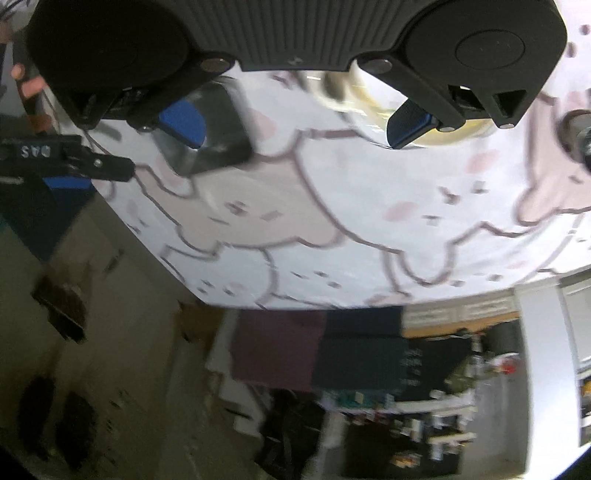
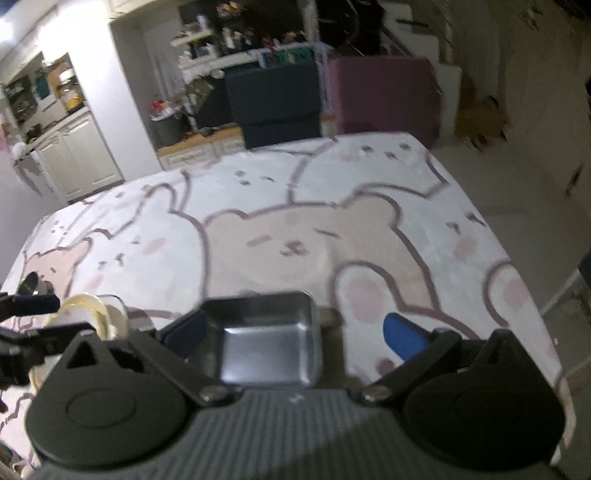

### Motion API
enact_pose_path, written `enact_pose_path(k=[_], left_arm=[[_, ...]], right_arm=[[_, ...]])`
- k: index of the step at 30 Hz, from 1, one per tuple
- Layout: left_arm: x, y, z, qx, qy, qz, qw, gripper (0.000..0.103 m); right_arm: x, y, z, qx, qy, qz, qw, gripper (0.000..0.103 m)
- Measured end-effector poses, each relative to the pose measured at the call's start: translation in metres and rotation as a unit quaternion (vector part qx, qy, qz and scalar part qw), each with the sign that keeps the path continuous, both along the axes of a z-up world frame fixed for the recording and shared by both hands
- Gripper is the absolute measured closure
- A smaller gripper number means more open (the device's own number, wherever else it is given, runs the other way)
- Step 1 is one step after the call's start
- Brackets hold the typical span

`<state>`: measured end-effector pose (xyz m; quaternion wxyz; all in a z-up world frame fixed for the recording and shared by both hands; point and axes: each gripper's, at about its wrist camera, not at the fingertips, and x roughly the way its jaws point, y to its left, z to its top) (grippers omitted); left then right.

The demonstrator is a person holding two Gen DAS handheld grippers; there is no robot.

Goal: Organize plates and bowls
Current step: 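Move both grippers to the rim of the small round steel bowl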

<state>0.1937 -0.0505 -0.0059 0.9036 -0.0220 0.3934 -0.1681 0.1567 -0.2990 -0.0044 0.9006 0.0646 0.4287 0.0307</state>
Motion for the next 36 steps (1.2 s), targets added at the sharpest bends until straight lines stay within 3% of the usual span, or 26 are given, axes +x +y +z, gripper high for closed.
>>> enact_pose_path(k=[10, 15, 22, 30, 36], left_arm=[[0.004, 0.112, 0.014, -0.02, -0.023, 0.124, 0.9918, 0.0], [0.008, 0.167, 0.011, -0.026, -0.022, 0.183, 0.9825, 0.0], [0.024, 0.235, -0.007, 0.002, -0.013, 0.26, 0.9655, 0.0], [0.053, 0.295, -0.044, 0.02, 0.019, 0.304, 0.9524, 0.002], [0.065, 0.327, -0.068, 0.015, 0.043, 0.336, 0.9409, 0.008]], right_arm=[[0.031, 0.103, 0.019, 0.04, -0.036, 0.113, 0.992, 0.0], [0.053, 0.162, 0.019, 0.052, -0.032, 0.159, 0.985, 0.0], [0.076, 0.244, 0.001, 0.048, -0.036, 0.212, 0.975, 0.0], [0.106, 0.322, -0.024, 0.087, 0.005, 0.239, 0.967, 0.0], [0.136, 0.364, -0.048, 0.12, 0.076, 0.205, 0.968, 0.0]])
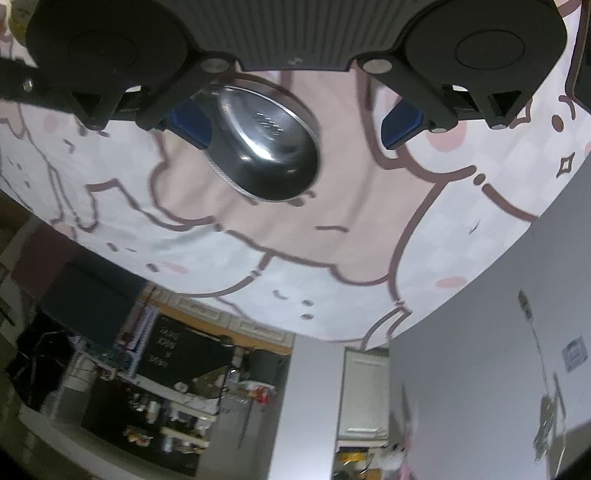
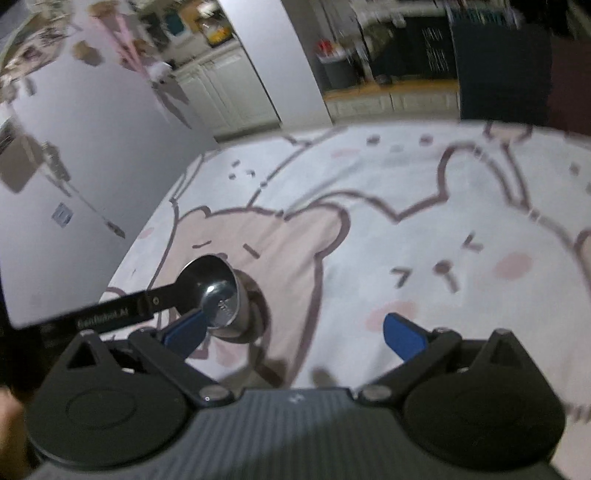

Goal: Organize plates and bowls
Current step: 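Move both grippers to the rim of the small round steel bowl, then close both grippers on the rim of the round steel bowl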

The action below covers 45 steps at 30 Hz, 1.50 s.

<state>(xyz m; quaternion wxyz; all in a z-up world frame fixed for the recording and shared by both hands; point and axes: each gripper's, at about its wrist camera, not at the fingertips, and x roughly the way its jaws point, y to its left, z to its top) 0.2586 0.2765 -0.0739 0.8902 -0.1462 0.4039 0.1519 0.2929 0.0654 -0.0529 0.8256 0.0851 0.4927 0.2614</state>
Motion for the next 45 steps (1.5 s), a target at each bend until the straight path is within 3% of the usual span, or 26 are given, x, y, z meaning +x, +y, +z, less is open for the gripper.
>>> enact_pose_path(k=[3, 7, 14, 20, 26, 32, 35, 45], left_arm=[[0.006, 0.01, -0.011, 0.002, 0.01, 0.01, 0.9999, 0.012], [0.015, 0.017, -0.023, 0.003, 0.02, 0.013, 0.9997, 0.012], [0.029, 0.024, -0.038, -0.002, 0.03, 0.016, 0.9994, 0.012], [0.031, 0.027, -0.046, -0.004, 0.037, 0.026, 0.999, 0.012], [0.03, 0.03, -0.05, 0.02, 0.052, 0.037, 0.9977, 0.012], [0.024, 0.041, -0.049, 0.01, 0.056, 0.059, 0.9966, 0.022], [0.022, 0.042, -0.048, -0.001, 0.052, 0.056, 0.997, 0.027], [0.02, 0.032, -0.04, -0.053, 0.026, 0.036, 0.9976, 0.085]], right_arm=[[0.016, 0.017, -0.016, 0.021, 0.048, -0.022, 0.998, 0.007], [0.024, 0.039, -0.035, 0.028, 0.086, -0.022, 0.996, 0.025], [0.025, 0.061, -0.058, 0.047, 0.126, -0.035, 0.99, 0.034], [0.03, 0.074, -0.068, 0.02, 0.117, -0.033, 0.992, 0.047], [0.028, 0.087, -0.073, -0.008, 0.1, -0.009, 0.995, 0.05], [0.023, 0.098, -0.072, -0.043, 0.061, 0.022, 0.997, 0.055], [0.02, 0.099, -0.071, -0.05, 0.053, 0.035, 0.997, 0.058], [0.01, 0.105, -0.066, -0.055, 0.025, 0.071, 0.996, 0.077]])
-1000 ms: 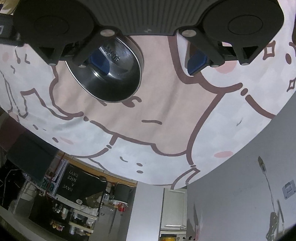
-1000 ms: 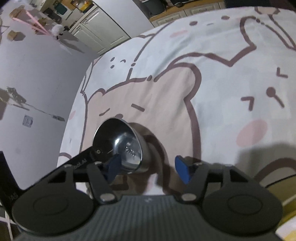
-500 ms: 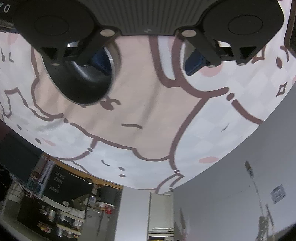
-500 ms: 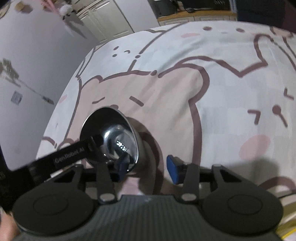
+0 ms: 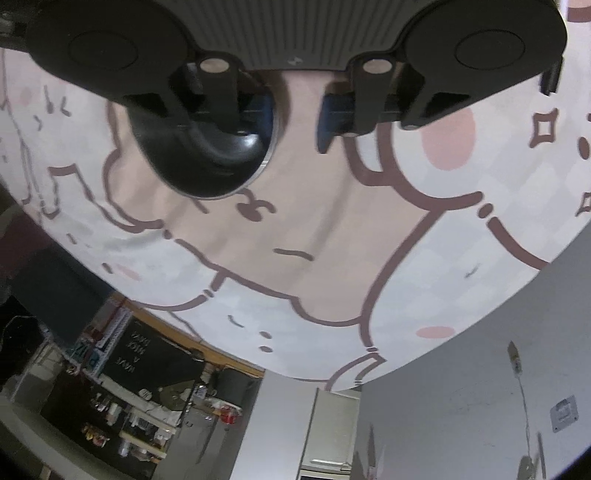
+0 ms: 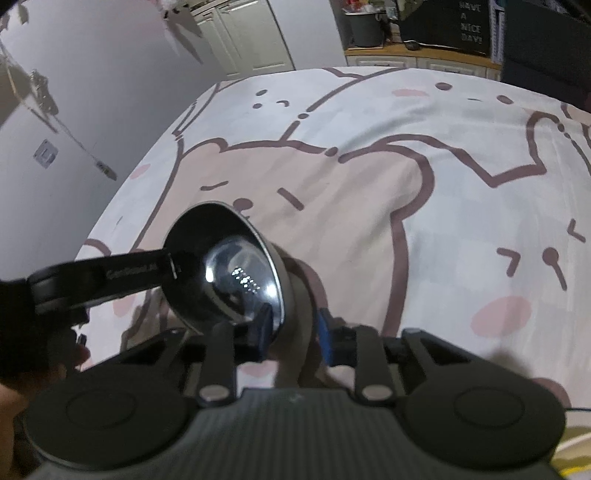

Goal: Organize plates and bowls
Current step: 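Close both grippers on the rim of the round steel bowl, then lift the steel bowl with both grippers and carry it over the steel tray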

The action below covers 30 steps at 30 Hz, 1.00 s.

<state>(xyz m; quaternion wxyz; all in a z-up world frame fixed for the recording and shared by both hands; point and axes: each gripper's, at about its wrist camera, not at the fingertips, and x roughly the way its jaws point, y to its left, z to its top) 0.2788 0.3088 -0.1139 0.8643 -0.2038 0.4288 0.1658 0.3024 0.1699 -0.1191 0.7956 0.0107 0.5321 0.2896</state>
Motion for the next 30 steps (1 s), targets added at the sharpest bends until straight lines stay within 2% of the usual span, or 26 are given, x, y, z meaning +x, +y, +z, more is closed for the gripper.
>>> enact_pose_path(k=[2, 4, 17, 23, 30], left_arm=[[0.0, -0.003, 0.001, 0.0, -0.003, -0.005, 1.0, 0.09], [-0.001, -0.004, 0.001, -0.004, -0.008, -0.007, 0.9999, 0.097], [-0.009, -0.022, 0.02, -0.03, -0.026, -0.03, 0.9988, 0.094], [-0.016, -0.055, 0.051, -0.027, -0.064, -0.051, 0.9963, 0.093], [-0.028, -0.109, 0.09, -0.031, -0.11, -0.087, 0.9896, 0.093]], right_arm=[[-0.002, 0.0, 0.0, 0.006, 0.001, 0.004, 1.0, 0.087], [-0.004, 0.002, 0.001, 0.005, -0.006, 0.011, 1.0, 0.089], [-0.007, -0.013, 0.01, -0.008, -0.044, 0.002, 0.999, 0.097], [-0.012, -0.041, 0.037, -0.012, -0.079, -0.005, 0.997, 0.098], [-0.023, -0.095, 0.081, -0.008, -0.119, -0.034, 0.992, 0.098]])
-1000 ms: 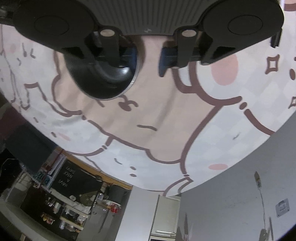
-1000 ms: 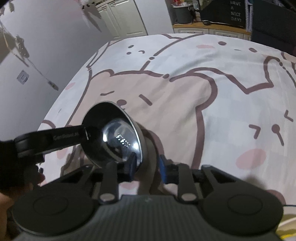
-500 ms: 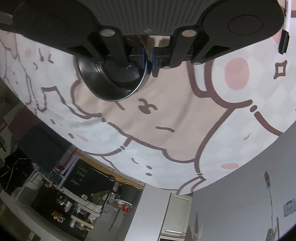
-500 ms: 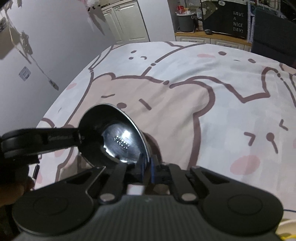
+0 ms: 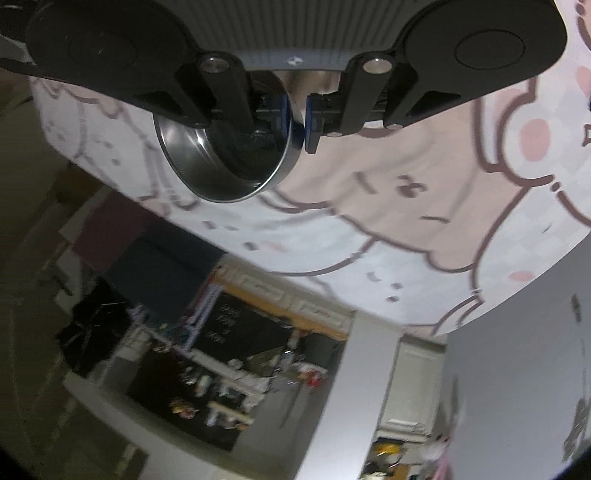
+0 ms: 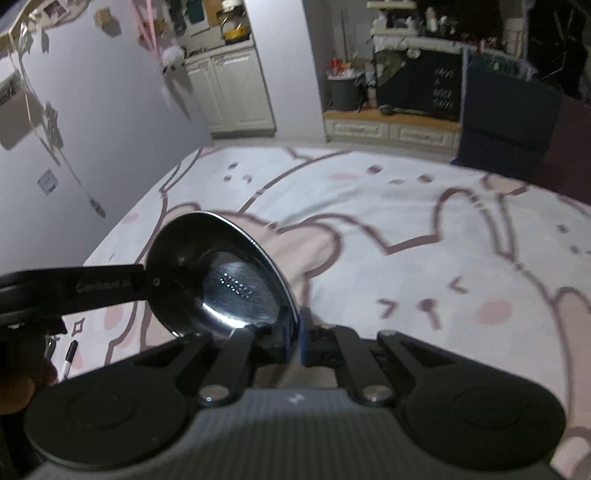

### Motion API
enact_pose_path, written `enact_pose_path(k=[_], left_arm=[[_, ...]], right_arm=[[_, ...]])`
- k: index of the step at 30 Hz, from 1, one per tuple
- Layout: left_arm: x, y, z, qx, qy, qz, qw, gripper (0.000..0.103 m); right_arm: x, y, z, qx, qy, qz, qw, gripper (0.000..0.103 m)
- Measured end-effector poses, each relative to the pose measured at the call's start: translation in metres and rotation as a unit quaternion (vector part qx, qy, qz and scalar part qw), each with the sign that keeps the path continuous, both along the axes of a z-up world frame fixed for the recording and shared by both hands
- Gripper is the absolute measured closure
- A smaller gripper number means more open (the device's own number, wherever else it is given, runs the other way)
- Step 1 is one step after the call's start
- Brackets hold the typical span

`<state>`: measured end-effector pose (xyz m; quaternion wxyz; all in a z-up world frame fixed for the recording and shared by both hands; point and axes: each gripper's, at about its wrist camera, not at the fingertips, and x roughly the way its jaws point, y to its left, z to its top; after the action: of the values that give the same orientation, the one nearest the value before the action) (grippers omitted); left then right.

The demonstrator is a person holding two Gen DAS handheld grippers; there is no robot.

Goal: Organize plates and bowls
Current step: 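Lift the steel bowl with both grippers and carry it over the steel tray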

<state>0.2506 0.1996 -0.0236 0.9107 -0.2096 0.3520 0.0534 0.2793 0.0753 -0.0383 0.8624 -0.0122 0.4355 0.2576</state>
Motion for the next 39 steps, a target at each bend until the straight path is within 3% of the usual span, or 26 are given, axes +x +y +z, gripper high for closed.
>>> enact_pose_path(k=[7, 17, 30, 39], left_arm=[[-0.019, -0.061, 0.031, -0.012, -0.035, -0.049, 0.9981, 0.091], [-0.044, -0.145, 0.046, -0.022, -0.053, -0.127, 0.9902, 0.088], [-0.039, -0.254, 0.019, 0.001, -0.029, -0.237, 0.9711, 0.089], [-0.024, -0.301, -0.008, 0.019, 0.007, -0.277, 0.9606, 0.091]], right_arm=[[-0.025, -0.08, 0.039, 0.016, -0.025, -0.04, 0.999, 0.098], [-0.066, -0.188, 0.066, 0.03, -0.048, -0.094, 0.994, 0.099], [-0.105, -0.302, 0.048, 0.015, -0.028, -0.163, 0.986, 0.099], [-0.115, -0.353, 0.022, -0.01, 0.009, -0.206, 0.978, 0.099]])
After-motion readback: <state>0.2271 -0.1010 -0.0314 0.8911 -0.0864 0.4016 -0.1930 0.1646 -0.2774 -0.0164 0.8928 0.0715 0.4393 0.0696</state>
